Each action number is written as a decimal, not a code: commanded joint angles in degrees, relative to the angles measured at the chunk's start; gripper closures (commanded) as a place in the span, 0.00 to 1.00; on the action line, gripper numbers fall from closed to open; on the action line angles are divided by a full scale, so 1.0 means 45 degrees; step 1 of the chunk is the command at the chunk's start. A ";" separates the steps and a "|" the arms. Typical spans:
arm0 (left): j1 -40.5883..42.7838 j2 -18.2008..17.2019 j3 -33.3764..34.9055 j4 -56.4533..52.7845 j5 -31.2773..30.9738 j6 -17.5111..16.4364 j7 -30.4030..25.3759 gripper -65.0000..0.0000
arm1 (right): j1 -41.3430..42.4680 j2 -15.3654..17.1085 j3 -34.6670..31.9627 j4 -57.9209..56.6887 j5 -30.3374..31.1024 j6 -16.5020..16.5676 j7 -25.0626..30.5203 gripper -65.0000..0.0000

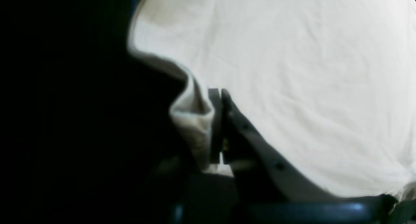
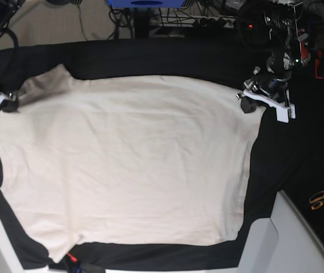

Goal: Fold the T-shirt properly
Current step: 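Fold the gripped shoulder edge over onto the shirt body toward the hem, then open both grippers and raise them off the folded edge, then lower the left gripper and grasp the folded edge of the shirt, then drag the shirt across the table toward the robot with both grippers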

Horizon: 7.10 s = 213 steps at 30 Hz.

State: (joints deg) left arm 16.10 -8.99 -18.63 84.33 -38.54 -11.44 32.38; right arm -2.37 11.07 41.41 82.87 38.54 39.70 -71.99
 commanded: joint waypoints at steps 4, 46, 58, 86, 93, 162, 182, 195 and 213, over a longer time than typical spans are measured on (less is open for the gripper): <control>-0.0657 -0.0355 0.0556 -0.0309 -0.0138 -0.0007 -0.0270 1.00 | 0.0752 0.0304 -0.0205 -0.0413 0.0196 0.0066 0.0182 0.99; -0.5736 -0.0297 0.2119 -0.4998 0.4609 -0.0085 -0.0368 1.00 | 0.5030 0.2961 -0.4679 -0.8189 0.0196 0.0066 0.6473 0.99; -0.6517 -0.0355 0.2119 -0.6541 0.4707 -0.0085 -0.1501 1.00 | 0.5186 0.2961 -0.4679 -0.8228 0.0157 0.0066 0.6512 0.99; -0.7807 -0.0375 0.2138 -0.7498 0.6426 -0.0085 -0.2634 1.00 | 0.5890 0.2512 -0.4640 -0.9244 -0.1933 0.0066 0.8524 0.99; -0.8158 -0.0375 0.2138 -0.8612 0.6446 -0.0085 -0.3181 1.00 | 0.5890 0.2512 -0.4660 -0.9244 -0.1953 0.0066 0.8915 0.99; -0.1516 -0.0101 -0.0655 -0.2419 0.0780 -0.0104 -0.2517 0.12 | 0.5030 0.1515 0.6534 -1.3014 -0.1953 -0.0921 0.8446 1.00; -0.5306 0.1286 -0.0655 -0.6990 0.0780 -0.0104 -0.2556 0.12 | 0.4659 0.1515 0.6534 -1.3014 -0.1953 -0.0921 0.8348 1.00; -0.5365 0.1286 -0.0675 -0.7400 0.0780 -0.0046 -0.3591 0.15 | 0.4639 0.1515 0.6534 -1.2994 -0.1953 -0.0921 0.8348 1.00; -0.5658 0.0680 -0.0499 -0.8631 0.0898 -0.0026 -0.3552 1.00 | 0.4620 0.1809 0.6515 -1.2955 -0.1972 -0.0921 0.8329 1.00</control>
State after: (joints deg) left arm -9.63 -5.58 -20.91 45.39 -35.40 -12.64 14.72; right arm 18.04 17.43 70.85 23.92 29.26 35.35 -35.29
